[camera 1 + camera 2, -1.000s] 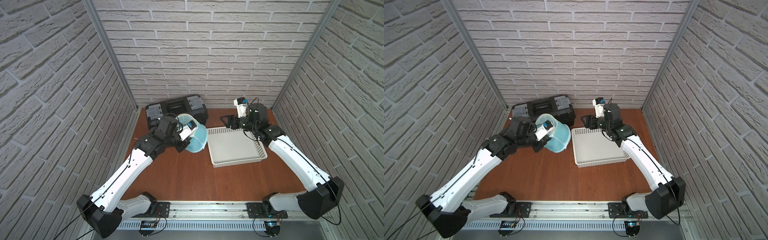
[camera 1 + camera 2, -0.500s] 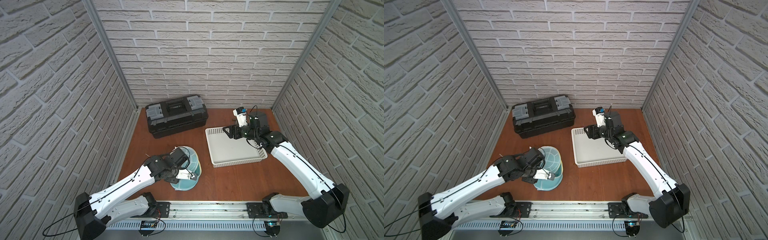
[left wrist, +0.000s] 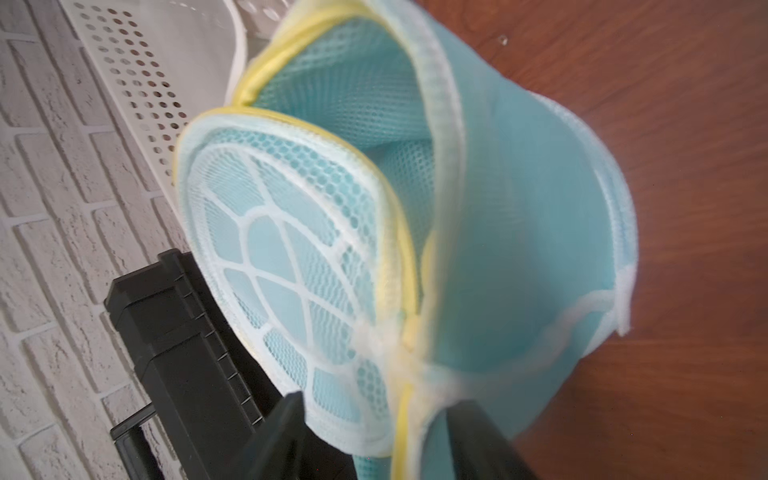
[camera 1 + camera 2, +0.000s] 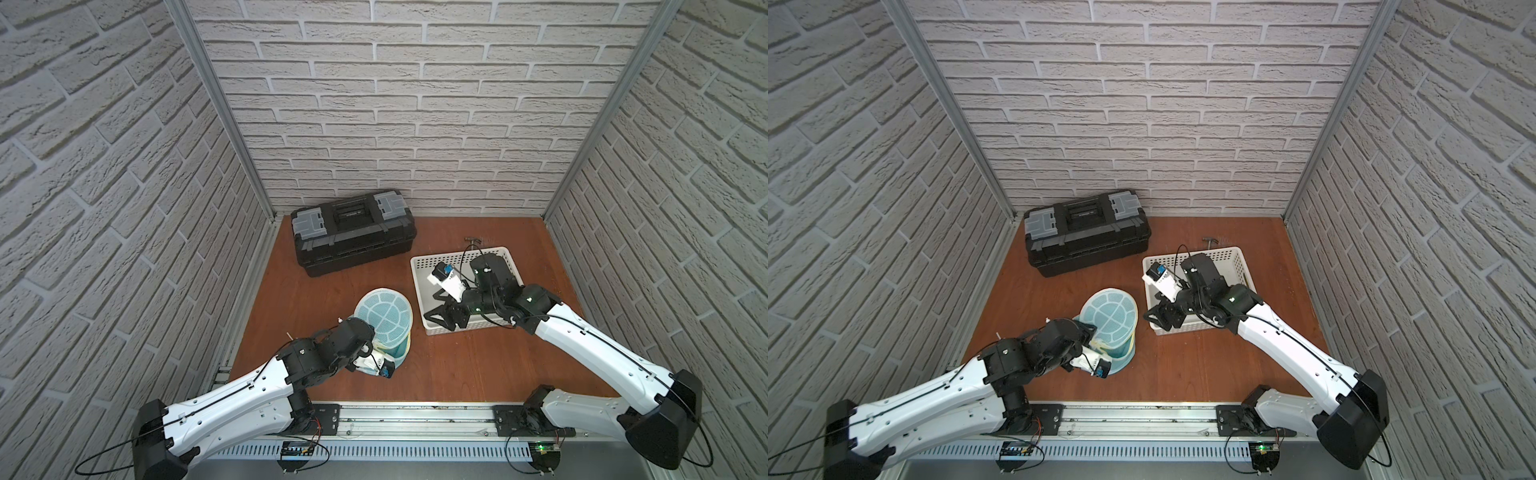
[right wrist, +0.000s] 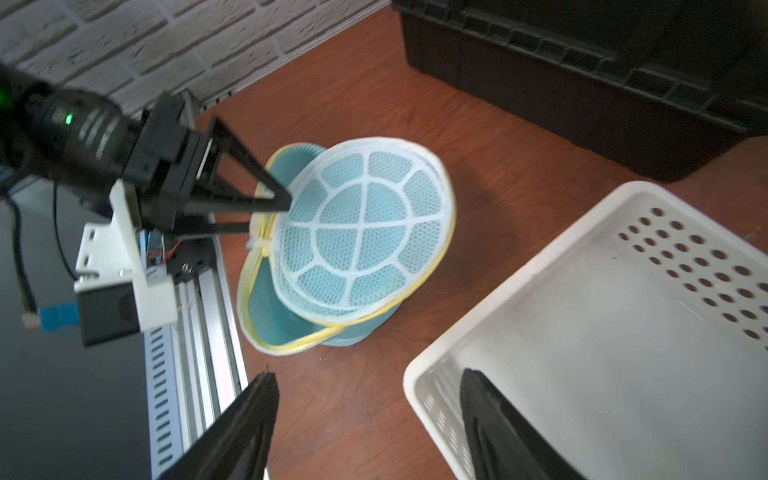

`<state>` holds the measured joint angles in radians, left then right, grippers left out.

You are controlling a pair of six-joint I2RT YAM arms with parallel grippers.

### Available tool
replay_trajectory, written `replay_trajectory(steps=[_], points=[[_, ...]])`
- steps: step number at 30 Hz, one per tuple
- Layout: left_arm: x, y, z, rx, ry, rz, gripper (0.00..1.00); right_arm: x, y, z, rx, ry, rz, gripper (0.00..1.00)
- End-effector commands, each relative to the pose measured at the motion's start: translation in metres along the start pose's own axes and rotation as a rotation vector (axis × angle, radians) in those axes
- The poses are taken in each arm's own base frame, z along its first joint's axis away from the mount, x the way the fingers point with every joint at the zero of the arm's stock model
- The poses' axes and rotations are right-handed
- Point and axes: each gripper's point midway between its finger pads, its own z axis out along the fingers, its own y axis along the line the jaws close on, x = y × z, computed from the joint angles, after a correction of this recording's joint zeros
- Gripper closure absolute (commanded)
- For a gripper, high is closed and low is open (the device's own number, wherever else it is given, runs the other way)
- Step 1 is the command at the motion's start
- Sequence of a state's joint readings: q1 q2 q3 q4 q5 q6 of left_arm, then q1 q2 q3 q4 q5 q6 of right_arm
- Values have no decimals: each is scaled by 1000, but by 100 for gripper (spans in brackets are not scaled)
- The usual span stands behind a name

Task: Turn the laundry bag inside out
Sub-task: Pick up the laundry bag and place it in the bin.

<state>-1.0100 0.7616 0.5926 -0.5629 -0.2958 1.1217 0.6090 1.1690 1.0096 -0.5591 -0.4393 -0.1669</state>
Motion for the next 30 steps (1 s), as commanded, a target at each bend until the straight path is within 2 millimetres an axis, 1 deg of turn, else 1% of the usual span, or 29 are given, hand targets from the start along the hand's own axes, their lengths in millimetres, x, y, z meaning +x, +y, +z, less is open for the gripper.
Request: replay_trajectory(steps=[1,3,4,5,6,7,8,9,10,11,12,14,15,17,18,20,22,23,25,28,30], points=[[-2,38,-22,-193,-49,-114,2,-15,-6,4,21,-57,-120,26],[0,64,-51,-315,-94,-246,2,-22,-5,11,2,-55,-121,26],[3,79,-71,-383,-133,-343,2,-24,-2,15,-10,-47,-146,26],[6,93,-92,-445,-182,-467,2,-24,0,18,-15,-38,-177,26],[9,102,-109,-488,-230,-588,2,-26,1,19,-17,-37,-201,26],[14,114,-130,-530,-295,-752,2,-29,2,20,-19,-41,-221,26],[27,122,-146,-571,-319,-939,2,-33,2,21,-20,-52,-240,26],[39,125,-157,-589,-333,-1124,2,-35,3,22,-22,-58,-254,26],[55,122,-165,-596,-315,-1332,1,-38,2,23,-20,-65,-267,26],[65,113,-167,-570,-291,-1502,2,-40,1,24,-13,-71,-275,26],[70,104,-165,-538,-270,-1628,2,-40,0,27,-10,-70,-279,26],[78,78,-156,-463,-198,-1911,2,-39,-1,31,-9,-61,-285,27],[76,67,-150,-420,-178,-2010,2,-38,0,34,-11,-53,-295,27],[66,48,-133,-308,-155,-2232,2,-29,9,41,-25,-17,-356,27],[58,41,-124,-250,-151,-2312,2,-25,14,44,-31,1,-388,28],[38,33,-106,-114,-149,-2452,2,-18,21,49,-44,29,-427,27],[19,29,-92,10,-133,-2524,2,-16,22,50,-37,42,-440,27],[14,26,-87,50,-108,-2556,1,-15,22,49,-33,45,-447,27],[10,21,-80,84,-51,-2619,2,-14,23,47,-28,43,-455,28],[13,0,-67,112,69,-2781,2,-16,23,44,-15,30,-460,28],[11,-5,-54,160,45,-2889,2,-16,23,42,-9,25,-459,28]])
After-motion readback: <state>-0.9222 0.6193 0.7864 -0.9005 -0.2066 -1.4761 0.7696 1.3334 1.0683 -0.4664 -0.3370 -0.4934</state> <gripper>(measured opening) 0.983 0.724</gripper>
